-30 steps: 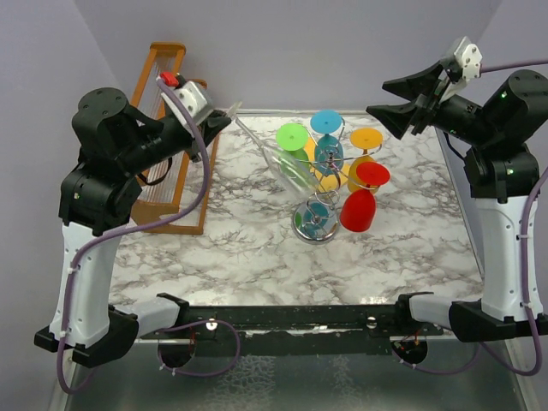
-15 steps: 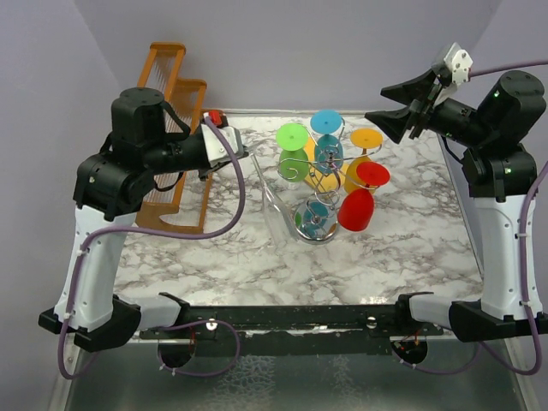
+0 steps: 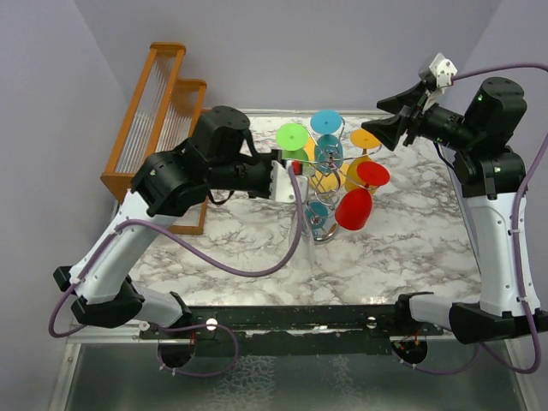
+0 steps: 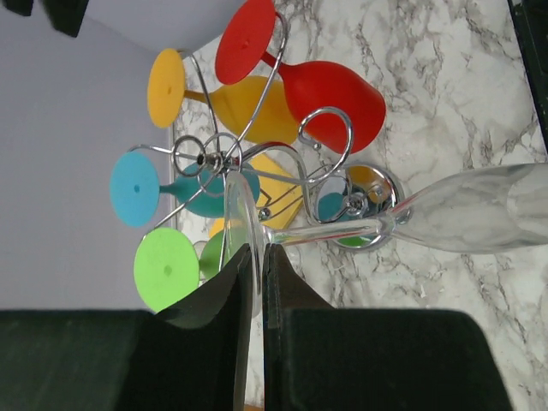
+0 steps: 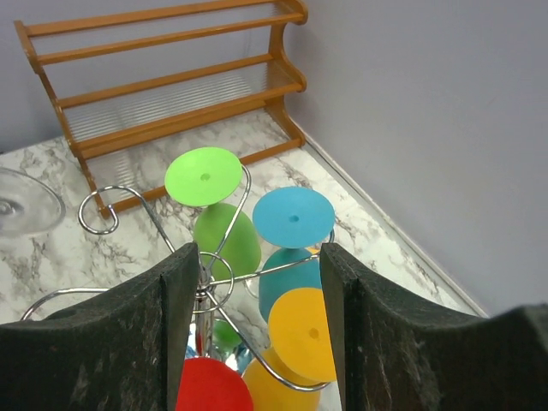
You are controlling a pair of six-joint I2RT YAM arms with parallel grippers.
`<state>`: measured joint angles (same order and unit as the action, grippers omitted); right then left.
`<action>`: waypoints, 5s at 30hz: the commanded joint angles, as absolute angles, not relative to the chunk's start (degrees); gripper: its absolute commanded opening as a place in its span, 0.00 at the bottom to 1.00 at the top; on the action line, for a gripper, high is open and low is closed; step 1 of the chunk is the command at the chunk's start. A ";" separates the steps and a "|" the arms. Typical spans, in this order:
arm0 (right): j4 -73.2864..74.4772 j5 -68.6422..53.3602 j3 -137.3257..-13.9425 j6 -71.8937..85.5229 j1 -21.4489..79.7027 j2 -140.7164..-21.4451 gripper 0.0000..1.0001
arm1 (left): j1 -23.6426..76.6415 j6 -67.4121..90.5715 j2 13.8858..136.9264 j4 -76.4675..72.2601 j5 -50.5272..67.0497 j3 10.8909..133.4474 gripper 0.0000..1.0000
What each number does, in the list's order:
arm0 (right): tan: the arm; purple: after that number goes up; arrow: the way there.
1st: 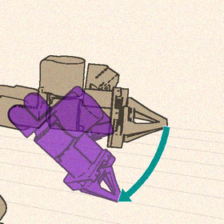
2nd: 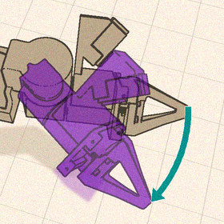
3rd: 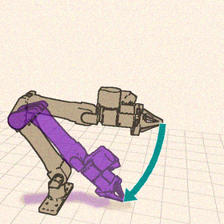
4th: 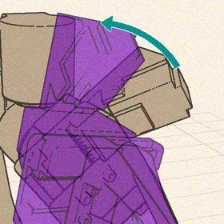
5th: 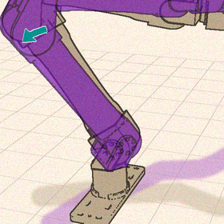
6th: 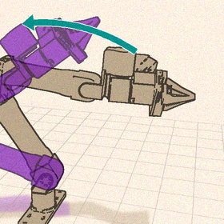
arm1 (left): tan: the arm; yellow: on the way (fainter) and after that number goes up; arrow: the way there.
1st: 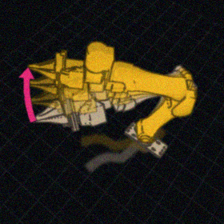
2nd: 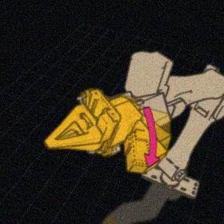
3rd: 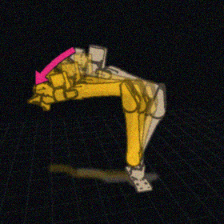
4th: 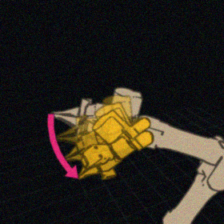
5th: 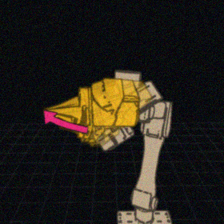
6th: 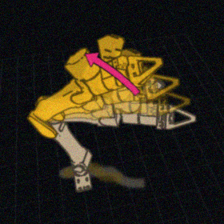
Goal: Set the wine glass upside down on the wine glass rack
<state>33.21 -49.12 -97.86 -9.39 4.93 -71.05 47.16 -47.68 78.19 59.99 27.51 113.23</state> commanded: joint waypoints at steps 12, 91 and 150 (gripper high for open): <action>33.57 -45.47 -94.93 -11.16 4.77 -66.95 0.59 | 60.44 -55.83 83.70 50.74 -6.83 107.89 0.00; 32.76 -45.80 -91.42 -12.83 3.16 -64.52 0.60 | 58.62 -53.30 79.16 48.09 -5.13 99.57 0.19; 10.78 -9.31 -74.55 -10.24 1.39 -67.80 0.78 | 20.03 -5.26 66.54 18.60 6.09 84.89 0.99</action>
<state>19.40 -16.62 -77.62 -14.44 2.79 -68.34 26.98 -18.72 64.58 30.72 14.76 89.89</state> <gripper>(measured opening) 0.753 0.987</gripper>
